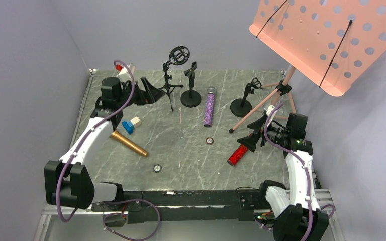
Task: Attach the microphones to the stand
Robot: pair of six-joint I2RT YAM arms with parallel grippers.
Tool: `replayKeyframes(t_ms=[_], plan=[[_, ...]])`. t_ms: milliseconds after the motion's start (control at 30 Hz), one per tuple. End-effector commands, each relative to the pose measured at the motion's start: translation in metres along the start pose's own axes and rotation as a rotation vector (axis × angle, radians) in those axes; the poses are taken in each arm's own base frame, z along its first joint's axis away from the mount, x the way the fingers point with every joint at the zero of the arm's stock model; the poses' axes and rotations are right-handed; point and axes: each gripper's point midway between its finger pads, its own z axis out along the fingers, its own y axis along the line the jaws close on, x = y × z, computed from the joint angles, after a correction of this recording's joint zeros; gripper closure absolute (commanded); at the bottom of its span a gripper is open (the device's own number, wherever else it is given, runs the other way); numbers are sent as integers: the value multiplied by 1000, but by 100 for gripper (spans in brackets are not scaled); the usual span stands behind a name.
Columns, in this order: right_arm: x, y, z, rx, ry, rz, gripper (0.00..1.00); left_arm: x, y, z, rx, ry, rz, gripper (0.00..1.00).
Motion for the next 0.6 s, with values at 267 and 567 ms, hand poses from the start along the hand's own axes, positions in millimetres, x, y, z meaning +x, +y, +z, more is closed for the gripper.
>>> replayKeyframes(t_ms=[267,567], plan=[[-20,-3,-4,25,-27,-99,0,-71,4,58,-55,-34,330,1],[-21,-2,-4,22,-32,-106,0,-67,14,96,197,-4,553,3]])
